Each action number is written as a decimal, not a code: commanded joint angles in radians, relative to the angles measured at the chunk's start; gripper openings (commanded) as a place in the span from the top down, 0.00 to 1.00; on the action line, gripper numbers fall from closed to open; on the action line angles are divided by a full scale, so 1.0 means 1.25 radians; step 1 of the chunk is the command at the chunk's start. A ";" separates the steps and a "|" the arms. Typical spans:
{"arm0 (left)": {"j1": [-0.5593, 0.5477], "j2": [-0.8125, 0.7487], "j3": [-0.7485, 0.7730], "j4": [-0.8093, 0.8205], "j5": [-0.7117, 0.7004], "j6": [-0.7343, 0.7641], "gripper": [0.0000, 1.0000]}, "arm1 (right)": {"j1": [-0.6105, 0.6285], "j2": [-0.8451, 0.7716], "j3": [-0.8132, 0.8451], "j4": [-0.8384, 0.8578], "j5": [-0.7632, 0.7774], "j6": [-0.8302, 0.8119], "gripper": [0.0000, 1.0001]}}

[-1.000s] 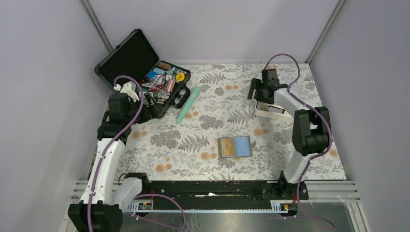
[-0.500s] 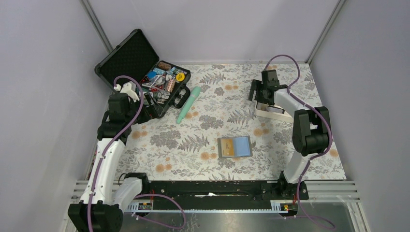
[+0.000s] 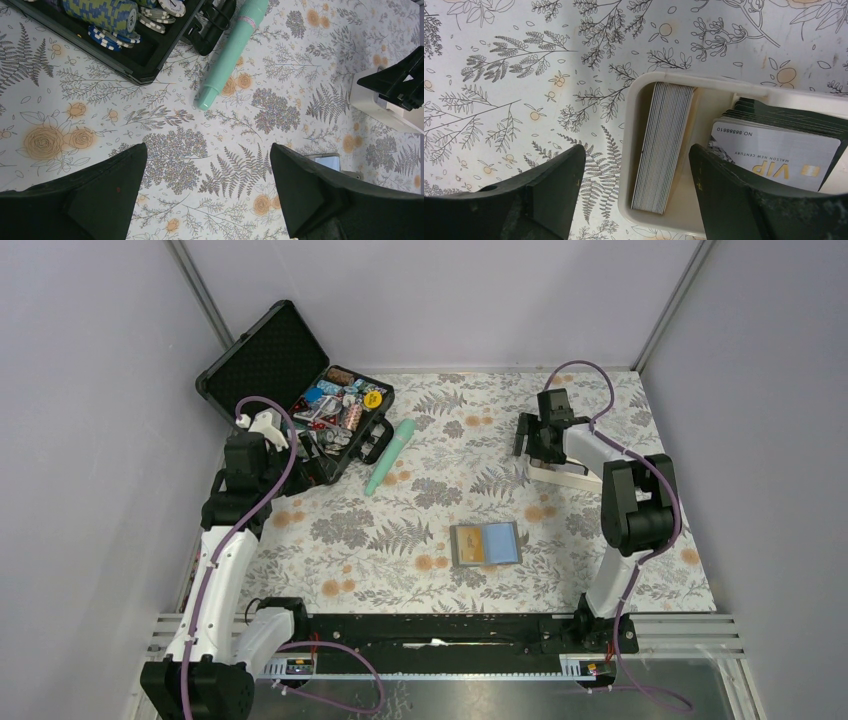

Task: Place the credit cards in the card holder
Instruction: Pick up the credit card from the storage box.

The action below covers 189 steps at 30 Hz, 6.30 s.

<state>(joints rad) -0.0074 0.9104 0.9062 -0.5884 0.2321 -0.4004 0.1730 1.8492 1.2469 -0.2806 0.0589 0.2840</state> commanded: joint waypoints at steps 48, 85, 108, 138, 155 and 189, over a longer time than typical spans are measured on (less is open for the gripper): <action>0.023 0.007 -0.009 0.041 0.032 -0.009 0.01 | -0.001 -0.097 -0.039 0.056 0.004 0.024 0.68; -0.050 -0.118 -0.147 0.242 0.088 -0.107 0.01 | -0.001 -0.379 -0.140 -0.016 0.083 -0.013 1.00; -0.579 0.012 -0.249 0.879 0.067 -0.363 0.01 | 0.160 -0.719 -0.507 0.604 -0.615 0.368 1.00; -0.633 0.122 -0.234 1.046 0.098 -0.464 1.00 | 0.225 -0.683 -0.549 0.854 -0.680 0.499 1.00; -0.682 0.268 -0.234 0.764 -0.018 -0.519 1.00 | 0.224 -0.681 -0.466 -0.038 -0.098 0.162 0.05; -0.800 0.604 -0.212 0.893 -0.118 -0.659 1.00 | 0.225 -0.582 -0.620 0.072 -0.002 0.196 0.63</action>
<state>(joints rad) -1.0016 1.6657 0.6212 0.4786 0.1261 -1.2282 0.4519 1.1038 0.4763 -0.2150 0.0372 0.5140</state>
